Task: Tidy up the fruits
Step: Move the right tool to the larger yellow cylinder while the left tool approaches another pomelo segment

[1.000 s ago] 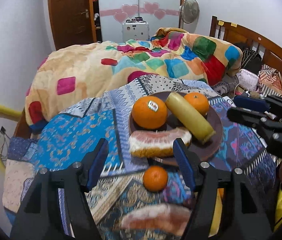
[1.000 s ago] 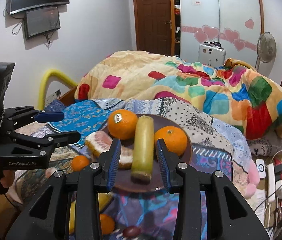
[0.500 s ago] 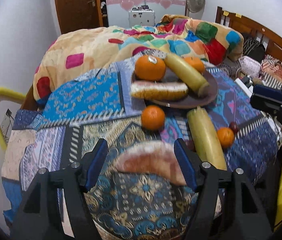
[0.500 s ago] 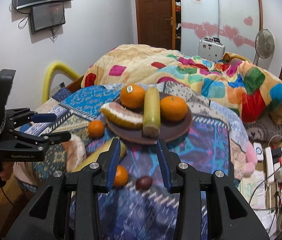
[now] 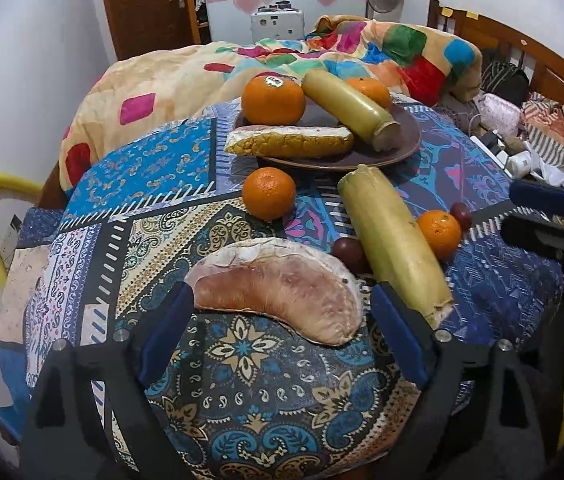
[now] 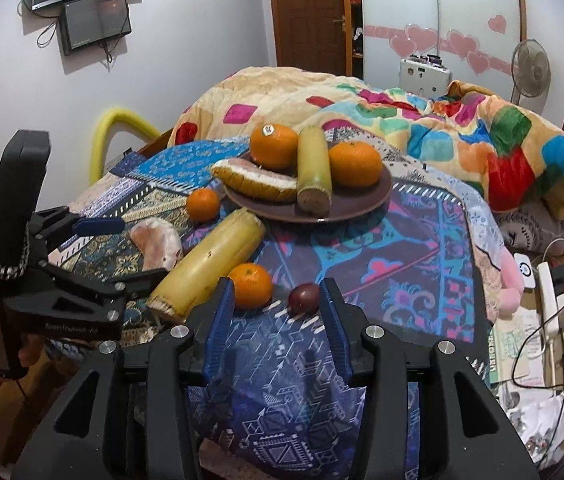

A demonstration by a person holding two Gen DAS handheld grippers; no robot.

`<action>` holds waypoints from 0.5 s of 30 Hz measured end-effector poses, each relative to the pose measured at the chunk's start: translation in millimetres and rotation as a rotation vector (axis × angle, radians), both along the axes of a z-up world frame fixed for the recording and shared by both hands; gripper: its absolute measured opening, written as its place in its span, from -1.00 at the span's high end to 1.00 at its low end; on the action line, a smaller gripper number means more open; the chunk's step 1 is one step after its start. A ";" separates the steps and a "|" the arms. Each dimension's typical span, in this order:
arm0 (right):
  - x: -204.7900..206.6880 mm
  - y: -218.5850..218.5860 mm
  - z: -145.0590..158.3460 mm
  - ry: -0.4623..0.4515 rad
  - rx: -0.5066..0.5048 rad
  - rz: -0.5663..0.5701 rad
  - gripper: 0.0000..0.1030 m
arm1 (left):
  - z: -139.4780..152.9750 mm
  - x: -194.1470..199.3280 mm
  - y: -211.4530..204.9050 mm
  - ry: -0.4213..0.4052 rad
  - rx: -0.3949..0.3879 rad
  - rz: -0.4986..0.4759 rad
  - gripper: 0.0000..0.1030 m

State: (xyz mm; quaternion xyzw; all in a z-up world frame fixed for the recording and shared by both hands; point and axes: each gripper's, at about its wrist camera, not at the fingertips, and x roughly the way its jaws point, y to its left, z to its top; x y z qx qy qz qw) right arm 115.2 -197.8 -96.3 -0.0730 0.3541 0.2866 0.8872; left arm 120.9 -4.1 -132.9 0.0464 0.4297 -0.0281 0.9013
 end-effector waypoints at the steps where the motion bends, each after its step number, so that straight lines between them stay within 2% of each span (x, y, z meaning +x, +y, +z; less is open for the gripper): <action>1: -1.1 0.8 -1.6 0.002 -0.001 0.002 0.22 | -1.5 0.4 0.5 0.000 0.005 -0.003 -0.77; 10: -11.9 21.1 -10.1 0.034 0.016 0.032 0.21 | -6.0 -22.0 32.2 0.005 -0.022 0.036 -0.74; 15: -17.5 38.0 -13.9 0.048 0.017 0.055 0.20 | -10.0 -29.4 39.7 0.030 -0.054 0.028 -0.50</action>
